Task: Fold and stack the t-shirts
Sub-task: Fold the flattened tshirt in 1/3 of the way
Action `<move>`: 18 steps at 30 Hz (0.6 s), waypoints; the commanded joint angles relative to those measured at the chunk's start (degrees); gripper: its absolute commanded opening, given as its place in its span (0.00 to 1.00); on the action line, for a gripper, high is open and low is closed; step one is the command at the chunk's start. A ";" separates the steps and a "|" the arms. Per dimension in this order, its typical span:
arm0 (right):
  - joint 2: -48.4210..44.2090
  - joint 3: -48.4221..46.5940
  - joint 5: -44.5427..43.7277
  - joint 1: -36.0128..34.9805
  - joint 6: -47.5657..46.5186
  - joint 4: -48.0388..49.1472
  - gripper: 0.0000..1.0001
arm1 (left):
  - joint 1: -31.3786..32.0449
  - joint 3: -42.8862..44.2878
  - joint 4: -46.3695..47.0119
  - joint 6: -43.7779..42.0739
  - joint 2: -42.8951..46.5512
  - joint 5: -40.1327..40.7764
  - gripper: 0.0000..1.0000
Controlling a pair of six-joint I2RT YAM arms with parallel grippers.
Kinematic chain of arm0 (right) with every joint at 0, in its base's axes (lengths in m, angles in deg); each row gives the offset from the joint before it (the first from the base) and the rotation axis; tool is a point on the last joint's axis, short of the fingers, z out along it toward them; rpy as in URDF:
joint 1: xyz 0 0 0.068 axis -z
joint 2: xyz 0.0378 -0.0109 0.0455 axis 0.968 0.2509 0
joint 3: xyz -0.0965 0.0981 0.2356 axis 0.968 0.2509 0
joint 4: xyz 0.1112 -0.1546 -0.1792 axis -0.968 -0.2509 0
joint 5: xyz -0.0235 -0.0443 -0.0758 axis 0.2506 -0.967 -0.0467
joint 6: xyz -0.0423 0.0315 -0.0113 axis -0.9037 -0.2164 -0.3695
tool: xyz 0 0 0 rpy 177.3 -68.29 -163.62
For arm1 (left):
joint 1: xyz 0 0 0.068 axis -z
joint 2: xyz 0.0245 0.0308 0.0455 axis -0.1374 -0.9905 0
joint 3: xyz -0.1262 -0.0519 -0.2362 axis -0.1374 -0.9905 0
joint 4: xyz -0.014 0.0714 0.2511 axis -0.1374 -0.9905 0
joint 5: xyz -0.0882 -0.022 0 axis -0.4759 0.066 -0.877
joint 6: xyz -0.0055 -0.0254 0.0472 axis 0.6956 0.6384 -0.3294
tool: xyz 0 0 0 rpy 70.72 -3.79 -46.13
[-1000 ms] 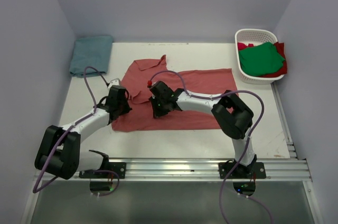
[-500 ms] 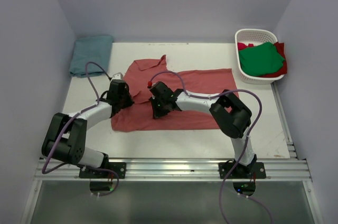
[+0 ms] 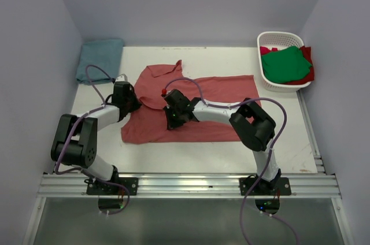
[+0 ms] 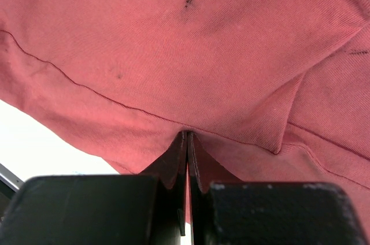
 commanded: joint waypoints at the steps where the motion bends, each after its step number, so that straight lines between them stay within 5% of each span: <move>1: 1.44 1.91 -0.55 -0.02 -0.73 0.12 0.00 | -1.61 1.74 7.58 0.24 -0.17 -1.82 0.00; 10: 1.88 2.61 -0.99 -0.02 -0.91 -0.23 0.00 | -4.25 5.61 13.66 2.35 -6.50 -14.54 0.00; 18: 2.32 3.05 -1.34 -0.02 -1.17 0.03 0.00 | -4.43 -0.71 10.58 2.71 7.19 -10.34 0.00</move>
